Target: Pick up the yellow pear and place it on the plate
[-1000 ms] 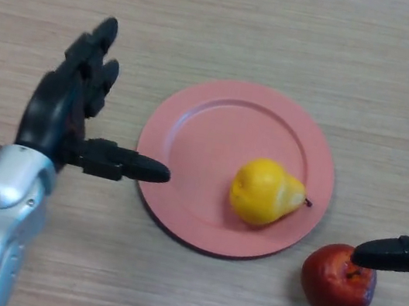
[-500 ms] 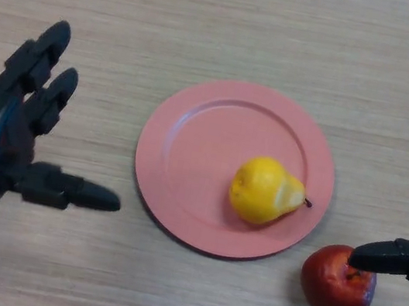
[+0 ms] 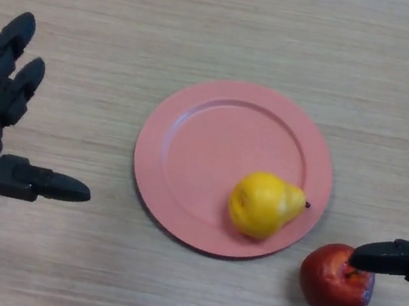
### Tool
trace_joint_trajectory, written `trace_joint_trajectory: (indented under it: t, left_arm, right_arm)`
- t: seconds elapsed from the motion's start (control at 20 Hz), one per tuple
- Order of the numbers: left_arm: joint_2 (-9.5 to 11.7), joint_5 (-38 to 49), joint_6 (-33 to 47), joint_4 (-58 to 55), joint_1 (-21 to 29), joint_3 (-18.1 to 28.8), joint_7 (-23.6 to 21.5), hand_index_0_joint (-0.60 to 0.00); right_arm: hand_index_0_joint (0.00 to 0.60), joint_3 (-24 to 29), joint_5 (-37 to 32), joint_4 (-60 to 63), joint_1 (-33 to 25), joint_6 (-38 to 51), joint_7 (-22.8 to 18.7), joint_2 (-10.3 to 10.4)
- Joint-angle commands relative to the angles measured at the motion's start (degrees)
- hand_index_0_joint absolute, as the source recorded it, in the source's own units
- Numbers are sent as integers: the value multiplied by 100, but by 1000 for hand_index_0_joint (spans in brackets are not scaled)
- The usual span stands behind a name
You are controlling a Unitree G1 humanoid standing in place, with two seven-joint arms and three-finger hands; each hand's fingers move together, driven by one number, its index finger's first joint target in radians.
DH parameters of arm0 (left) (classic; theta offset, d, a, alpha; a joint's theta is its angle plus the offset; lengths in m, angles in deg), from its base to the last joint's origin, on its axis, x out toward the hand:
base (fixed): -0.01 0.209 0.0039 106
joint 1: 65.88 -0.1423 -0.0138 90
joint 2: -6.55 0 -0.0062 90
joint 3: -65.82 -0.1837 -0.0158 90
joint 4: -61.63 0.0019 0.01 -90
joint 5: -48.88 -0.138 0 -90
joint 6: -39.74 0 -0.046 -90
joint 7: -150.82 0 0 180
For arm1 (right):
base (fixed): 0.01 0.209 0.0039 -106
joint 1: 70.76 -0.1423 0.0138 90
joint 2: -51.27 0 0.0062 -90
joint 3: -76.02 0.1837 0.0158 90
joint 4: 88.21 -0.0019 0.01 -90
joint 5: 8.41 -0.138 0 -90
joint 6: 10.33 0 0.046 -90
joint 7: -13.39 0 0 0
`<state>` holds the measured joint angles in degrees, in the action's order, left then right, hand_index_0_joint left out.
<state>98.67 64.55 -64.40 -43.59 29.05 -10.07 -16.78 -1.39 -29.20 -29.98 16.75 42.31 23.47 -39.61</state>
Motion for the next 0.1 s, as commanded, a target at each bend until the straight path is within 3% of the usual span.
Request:
trace_joint_trajectory:
  t: [0.05, 0.1]
  left_arm:
    - [346, -303, 1092, -65, 267, 277, 24, 0]
    - [351, -353, 1239, 33, 299, 248, 9, 0]
  right_arm:
    - [0, 193, -13, -180, -192, 1031, 162, -152]
    - [0, 200, -53, -129, -218, 1043, 165, -147]
